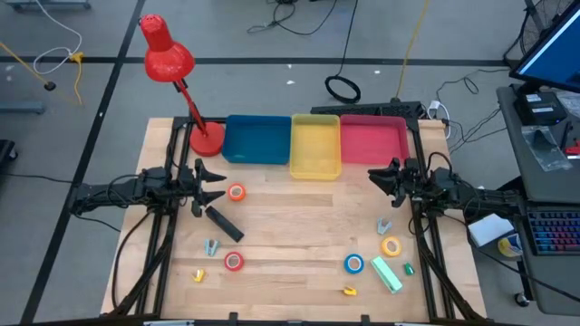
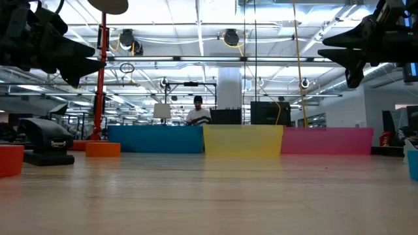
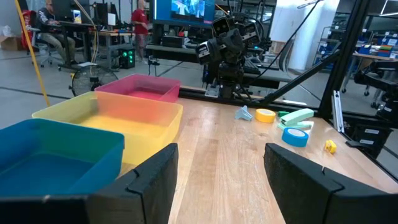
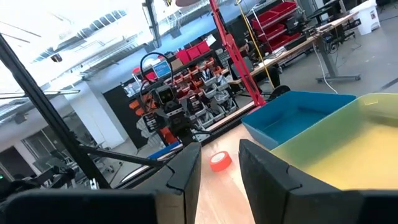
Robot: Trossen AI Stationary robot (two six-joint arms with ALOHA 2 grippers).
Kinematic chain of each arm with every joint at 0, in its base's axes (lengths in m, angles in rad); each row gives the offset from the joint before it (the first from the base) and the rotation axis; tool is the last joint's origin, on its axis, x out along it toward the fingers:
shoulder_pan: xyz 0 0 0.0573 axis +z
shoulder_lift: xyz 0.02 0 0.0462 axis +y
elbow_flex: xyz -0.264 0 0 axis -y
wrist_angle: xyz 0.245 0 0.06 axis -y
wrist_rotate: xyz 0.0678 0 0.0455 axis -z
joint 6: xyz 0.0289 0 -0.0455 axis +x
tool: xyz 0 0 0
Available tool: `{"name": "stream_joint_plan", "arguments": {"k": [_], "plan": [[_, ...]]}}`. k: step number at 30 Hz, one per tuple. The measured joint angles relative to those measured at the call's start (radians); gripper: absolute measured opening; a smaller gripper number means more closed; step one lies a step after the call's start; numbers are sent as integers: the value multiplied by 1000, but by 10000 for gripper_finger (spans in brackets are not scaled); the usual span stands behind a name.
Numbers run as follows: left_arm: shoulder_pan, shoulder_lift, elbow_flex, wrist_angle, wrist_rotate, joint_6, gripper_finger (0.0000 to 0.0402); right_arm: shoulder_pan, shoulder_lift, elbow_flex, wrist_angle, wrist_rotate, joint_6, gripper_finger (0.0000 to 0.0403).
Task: Pick and place Stapler, Stapler remover, tape
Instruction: Put the orange tape into the red bin
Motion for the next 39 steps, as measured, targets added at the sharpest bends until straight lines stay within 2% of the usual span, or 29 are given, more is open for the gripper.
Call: {"name": "stream_joint_plan", "arguments": {"k": [5, 9, 15, 19, 22, 27, 30, 39], "plan": [[0, 0, 0, 9, 0, -29, 239, 0, 0, 1, -4, 48, -7, 102], [0, 0, 0, 78, -4, -187, 239, 0, 0, 1, -4, 98, -7, 102], [0, 0, 0, 232, -82, -387, 239, 0, 0, 1, -4, 99, 4, 102], [-2, 1, 1, 314, -36, -367, 239, 0, 0, 1, -10, 99, 3, 102], [-9, 31, 31, 314, -21, -364, 239, 0, 0, 1, -12, 99, 3, 102], [-22, 171, 106, 303, -22, -346, 239, 0, 0, 2, -12, 99, 2, 102], [-26, 293, 182, 229, -23, -352, 239, 0, 0, 2, -12, 99, 2, 102], [-24, 724, 526, -251, -31, -429, 239, 0, 0, 2, -12, 99, 2, 102]]}}
